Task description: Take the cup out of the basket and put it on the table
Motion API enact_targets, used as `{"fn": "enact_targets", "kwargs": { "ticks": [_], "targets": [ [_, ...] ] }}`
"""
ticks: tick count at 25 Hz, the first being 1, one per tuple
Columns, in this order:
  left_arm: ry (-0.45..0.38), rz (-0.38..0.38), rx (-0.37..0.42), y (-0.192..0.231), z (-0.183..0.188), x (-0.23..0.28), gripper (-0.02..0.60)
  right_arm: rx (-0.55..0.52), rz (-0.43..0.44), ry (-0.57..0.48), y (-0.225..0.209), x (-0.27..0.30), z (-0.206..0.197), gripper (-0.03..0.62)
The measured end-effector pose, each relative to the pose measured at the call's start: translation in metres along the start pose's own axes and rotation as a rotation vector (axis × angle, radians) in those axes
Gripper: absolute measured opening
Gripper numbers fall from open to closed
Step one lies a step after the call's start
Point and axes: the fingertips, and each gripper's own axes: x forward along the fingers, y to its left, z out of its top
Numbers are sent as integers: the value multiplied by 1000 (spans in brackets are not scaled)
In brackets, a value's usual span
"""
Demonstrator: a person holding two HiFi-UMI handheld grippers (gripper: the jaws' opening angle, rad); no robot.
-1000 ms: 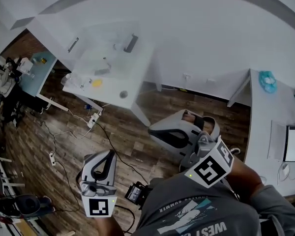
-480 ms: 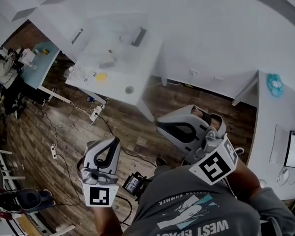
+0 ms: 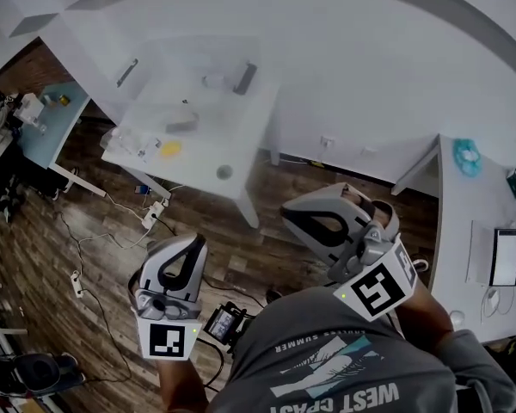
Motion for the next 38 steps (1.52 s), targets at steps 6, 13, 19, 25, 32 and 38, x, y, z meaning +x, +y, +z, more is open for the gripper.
{"fn": "enact_targets", "kwargs": {
  "ticks": [6,13,19,25,32,38],
  "targets": [
    [-3,-9,-51,10,-20,13,25,13,8,27,-11,17,-11,11],
    [74,-21,-27,18,-32,51,26,42,37,-16,-41,38,-43,11],
    [121,13,-4,32,-25,90,26,56,45,-88,-79,40,-67,11],
    [155,21,2,35,-26,123,26,83,74,-115,-103,48,-96,11],
    [179,8,-9,53,-49,139,25,116,91,-104,-115,76,-117,11],
    [143,-15,1,84,-80,146,25,112,72,-63,-121,113,-115,11]
  ]
}}
